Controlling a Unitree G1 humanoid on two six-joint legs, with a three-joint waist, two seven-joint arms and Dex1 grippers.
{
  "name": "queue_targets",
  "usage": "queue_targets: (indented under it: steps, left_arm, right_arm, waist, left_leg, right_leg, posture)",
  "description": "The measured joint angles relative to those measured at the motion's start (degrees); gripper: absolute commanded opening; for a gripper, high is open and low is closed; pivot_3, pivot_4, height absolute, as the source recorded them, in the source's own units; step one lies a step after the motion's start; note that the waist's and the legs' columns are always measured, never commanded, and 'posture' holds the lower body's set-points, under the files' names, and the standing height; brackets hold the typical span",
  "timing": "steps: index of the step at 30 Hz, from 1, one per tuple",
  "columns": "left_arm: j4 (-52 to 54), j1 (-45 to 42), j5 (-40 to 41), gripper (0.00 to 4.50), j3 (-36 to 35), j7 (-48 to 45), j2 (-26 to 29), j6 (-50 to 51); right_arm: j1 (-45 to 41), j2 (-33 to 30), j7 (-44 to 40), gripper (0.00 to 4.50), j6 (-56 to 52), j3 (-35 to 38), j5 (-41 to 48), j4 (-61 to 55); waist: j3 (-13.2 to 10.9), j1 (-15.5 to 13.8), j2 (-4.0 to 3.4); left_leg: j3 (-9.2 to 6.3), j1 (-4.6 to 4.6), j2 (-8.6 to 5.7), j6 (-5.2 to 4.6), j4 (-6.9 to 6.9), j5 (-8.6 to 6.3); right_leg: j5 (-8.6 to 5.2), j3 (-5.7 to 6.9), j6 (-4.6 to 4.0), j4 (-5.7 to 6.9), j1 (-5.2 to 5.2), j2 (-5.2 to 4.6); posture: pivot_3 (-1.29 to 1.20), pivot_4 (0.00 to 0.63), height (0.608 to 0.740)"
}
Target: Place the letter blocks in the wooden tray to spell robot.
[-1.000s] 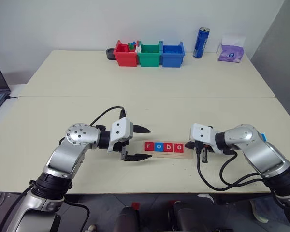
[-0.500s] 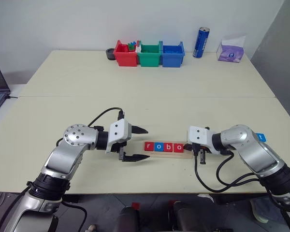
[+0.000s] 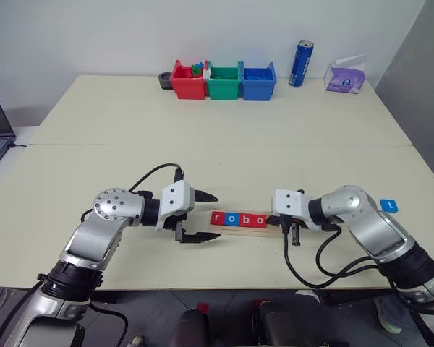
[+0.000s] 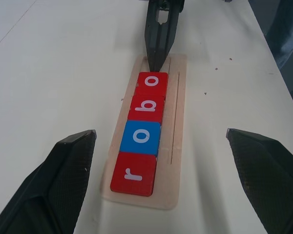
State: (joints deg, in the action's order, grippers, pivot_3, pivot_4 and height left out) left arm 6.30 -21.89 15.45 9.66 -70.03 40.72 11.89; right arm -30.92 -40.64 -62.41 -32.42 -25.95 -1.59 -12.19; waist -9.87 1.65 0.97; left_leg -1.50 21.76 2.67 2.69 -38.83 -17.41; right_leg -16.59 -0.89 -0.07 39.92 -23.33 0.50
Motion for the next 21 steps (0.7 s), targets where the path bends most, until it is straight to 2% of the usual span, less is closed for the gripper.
queue_targets:
  steps: [7,11,13,16,21]
  left_arm:
    - [0.06,-0.01,0.14,4.5,0.0,0.68,-0.21,0.15]
    - [0.26,-0.06,0.25,4.5,0.01,0.72,-0.71,0.26]
    - [0.66,-0.17,0.4,4.5,0.02,0.8,-1.46,0.43]
    - [1.49,-0.52,0.74,4.5,0.14,0.84,-2.55,1.39]
    - [4.59,-2.28,1.88,4.5,1.12,1.22,-4.9,3.49]
  right_arm:
    - [-0.01,-0.88,-0.05,0.01,-0.57,0.75,0.41,-0.39]
    - [0.64,-3.87,0.01,0.01,-2.06,5.24,1.28,-2.72]
    - [3.67,-5.54,0.44,0.01,-4.19,10.36,3.62,-5.59]
    - [6.92,-6.08,3.2,0.6,-7.63,17.48,5.79,-7.73]
    - [16.42,-3.26,14.76,2.26,-12.75,31.31,5.73,-8.51]
  waist:
    - [0.0,-0.02,0.0]
    - [-0.01,-0.06,-0.01]
    - [0.0,-0.3,0.0]
    - [0.0,-0.3,0.0]
    - [0.02,-0.67,0.04]
  left_leg:
    - [0.0,0.01,0.0,0.0,0.0,0.0]
    - [0.0,0.02,-0.01,0.0,0.0,0.0]
    - [-0.03,0.05,-0.01,0.0,0.0,0.0]
    - [0.02,0.03,-0.02,0.0,-0.01,0.0]
    - [-0.01,0.04,-0.02,0.01,-0.02,0.0]
  right_leg:
    - [0.0,0.0,0.0,0.0,0.0,0.0]
    - [0.0,0.01,0.0,-0.01,0.0,-0.01]
    - [0.0,0.04,0.0,-0.02,0.0,-0.01]
    - [0.0,-0.01,0.0,0.0,0.0,-0.04]
    - [0.0,0.04,0.0,0.01,0.04,-0.04]
  posture:
    - [0.0,0.15,0.74]
    - [0.0,0.15,0.74]
    - [0.0,0.15,0.74]
    - [0.0,0.15,0.74]
    - [0.0,0.15,0.74]
